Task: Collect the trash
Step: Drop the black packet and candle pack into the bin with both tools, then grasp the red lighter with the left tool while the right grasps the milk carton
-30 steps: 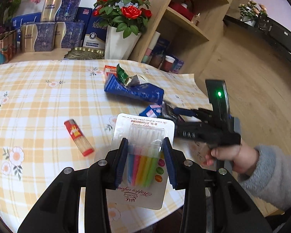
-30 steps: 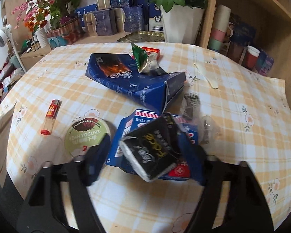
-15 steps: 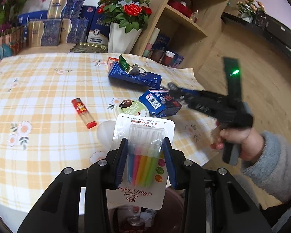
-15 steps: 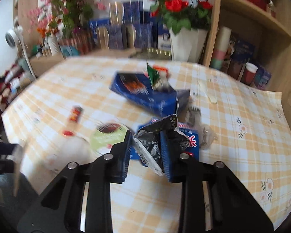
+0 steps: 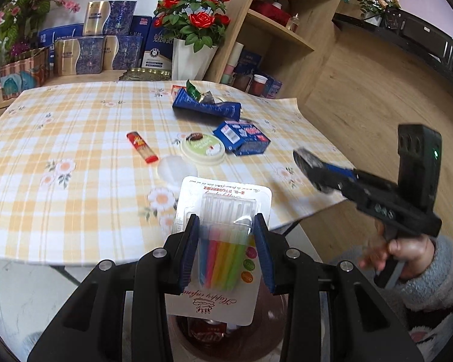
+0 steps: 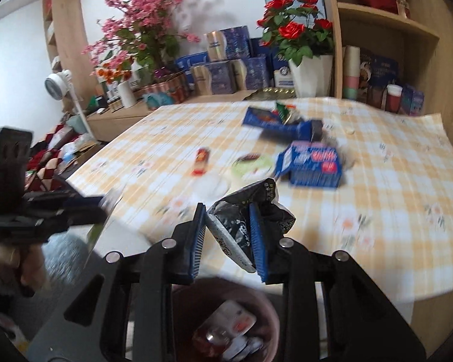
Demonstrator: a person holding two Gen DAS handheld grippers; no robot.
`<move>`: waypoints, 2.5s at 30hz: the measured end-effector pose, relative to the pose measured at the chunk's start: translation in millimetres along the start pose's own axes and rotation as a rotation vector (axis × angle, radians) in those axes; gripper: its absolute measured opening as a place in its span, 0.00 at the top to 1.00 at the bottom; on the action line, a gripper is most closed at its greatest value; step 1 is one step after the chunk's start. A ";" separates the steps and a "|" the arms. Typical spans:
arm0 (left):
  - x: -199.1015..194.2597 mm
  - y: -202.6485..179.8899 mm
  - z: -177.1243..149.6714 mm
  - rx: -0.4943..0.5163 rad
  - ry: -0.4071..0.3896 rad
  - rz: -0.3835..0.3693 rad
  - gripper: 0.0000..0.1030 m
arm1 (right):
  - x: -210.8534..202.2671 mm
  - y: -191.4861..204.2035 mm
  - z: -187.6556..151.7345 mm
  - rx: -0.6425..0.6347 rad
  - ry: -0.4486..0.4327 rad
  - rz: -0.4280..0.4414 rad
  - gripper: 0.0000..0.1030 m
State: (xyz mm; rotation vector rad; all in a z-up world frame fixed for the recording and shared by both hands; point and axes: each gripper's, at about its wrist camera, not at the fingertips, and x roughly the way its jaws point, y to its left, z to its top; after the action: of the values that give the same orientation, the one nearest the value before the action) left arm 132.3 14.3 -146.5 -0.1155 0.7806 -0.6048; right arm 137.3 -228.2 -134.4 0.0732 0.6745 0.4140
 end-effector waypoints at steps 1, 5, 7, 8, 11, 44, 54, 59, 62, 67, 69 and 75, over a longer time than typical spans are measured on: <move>-2.1 -1.2 -3.8 0.002 0.003 0.001 0.65 | -3.3 3.7 -8.6 0.001 0.010 0.004 0.70; -13.2 -6.3 -22.9 0.009 0.016 0.012 0.65 | -7.6 15.9 -45.9 0.011 0.071 0.021 0.70; -16.4 -8.2 -27.8 0.006 0.017 0.014 0.65 | -7.7 19.2 -61.5 0.027 0.094 0.031 0.70; -18.5 -8.9 -30.6 -0.001 0.015 0.014 0.65 | -6.7 18.6 -67.4 0.037 0.106 0.036 0.70; -21.6 -9.8 -36.6 -0.026 0.012 0.004 0.65 | 1.6 17.3 -86.1 0.079 0.159 0.043 0.70; 66.4 -15.0 -82.7 0.085 0.248 -0.045 0.65 | 4.5 -1.9 -100.4 -0.081 0.088 -0.305 0.06; 71.8 -9.5 -86.3 0.064 0.273 -0.045 0.64 | 8.4 -3.8 -103.2 -0.057 0.102 -0.301 0.06; 69.1 -5.2 -83.2 0.029 0.249 -0.040 0.42 | 9.2 -0.3 -103.3 -0.072 0.106 -0.299 0.06; 68.4 0.3 -81.0 0.000 0.236 -0.007 0.41 | 10.0 -1.1 -103.4 -0.070 0.110 -0.301 0.06; 61.1 13.5 -77.3 -0.066 0.194 0.033 0.37 | 9.9 -2.8 -103.7 -0.063 0.112 -0.300 0.06; 58.4 18.6 -76.3 -0.089 0.182 0.045 0.37 | 9.9 -3.4 -103.9 -0.059 0.114 -0.296 0.06; 53.6 25.0 -75.3 -0.128 0.157 0.064 0.37 | 9.6 -2.6 -102.6 -0.060 0.111 -0.275 0.06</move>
State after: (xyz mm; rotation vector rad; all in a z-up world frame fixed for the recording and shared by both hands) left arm 121.6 14.4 -241.7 -0.1615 0.9722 -0.5069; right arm 81.3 -233.7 -220.7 -0.1000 0.7692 0.1738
